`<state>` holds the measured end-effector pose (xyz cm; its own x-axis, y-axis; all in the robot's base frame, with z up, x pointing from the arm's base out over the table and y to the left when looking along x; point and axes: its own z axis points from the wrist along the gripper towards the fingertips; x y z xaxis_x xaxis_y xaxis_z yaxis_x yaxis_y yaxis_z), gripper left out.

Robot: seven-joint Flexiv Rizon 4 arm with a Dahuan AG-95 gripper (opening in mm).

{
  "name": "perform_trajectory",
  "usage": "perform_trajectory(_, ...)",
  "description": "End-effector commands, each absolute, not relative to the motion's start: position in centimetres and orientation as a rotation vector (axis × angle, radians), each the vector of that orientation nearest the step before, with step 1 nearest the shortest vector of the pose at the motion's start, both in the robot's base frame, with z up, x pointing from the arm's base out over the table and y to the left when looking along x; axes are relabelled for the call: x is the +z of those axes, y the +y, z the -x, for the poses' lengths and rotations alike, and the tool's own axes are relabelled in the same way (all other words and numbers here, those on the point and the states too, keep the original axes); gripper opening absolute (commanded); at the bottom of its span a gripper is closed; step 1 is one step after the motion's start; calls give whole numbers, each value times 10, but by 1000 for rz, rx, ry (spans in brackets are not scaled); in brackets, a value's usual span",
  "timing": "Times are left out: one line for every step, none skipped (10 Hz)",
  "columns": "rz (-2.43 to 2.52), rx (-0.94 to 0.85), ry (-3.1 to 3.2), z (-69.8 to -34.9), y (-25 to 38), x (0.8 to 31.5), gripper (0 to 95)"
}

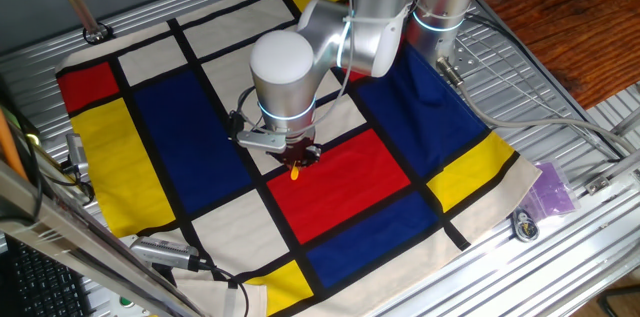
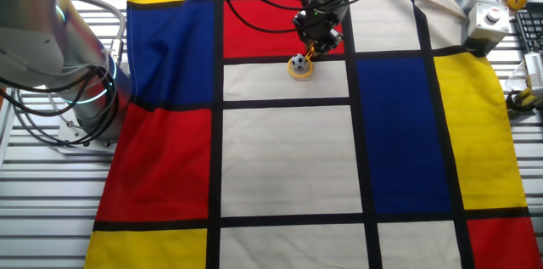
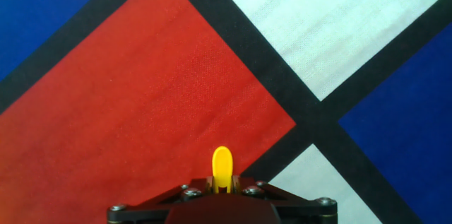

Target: Remove the bubble ring from the ball

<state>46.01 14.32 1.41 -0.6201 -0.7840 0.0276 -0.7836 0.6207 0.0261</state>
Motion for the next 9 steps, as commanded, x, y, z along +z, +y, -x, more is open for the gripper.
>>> perform_trajectory(-1350,-21,-2784,-460,144,21,0)
perform_trajectory(-1350,-23,-2781,-460,144,23,0)
perform_trajectory(-1351,-28,-2774,-460,145,28,0)
perform_trajectory(-1348,-33,-2769,-459,145,32,0)
perform_trajectory(-1344,-33,-2760,-459,145,38,0)
perform_trajectory(-1347,-33,-2751,-459,143,42,0)
perform_trajectory(-1359,-33,-2745,-458,140,44,0)
perform_trajectory(-1378,-39,-2737,-459,133,48,0)
perform_trajectory(-1396,-38,-2726,-460,126,51,0)
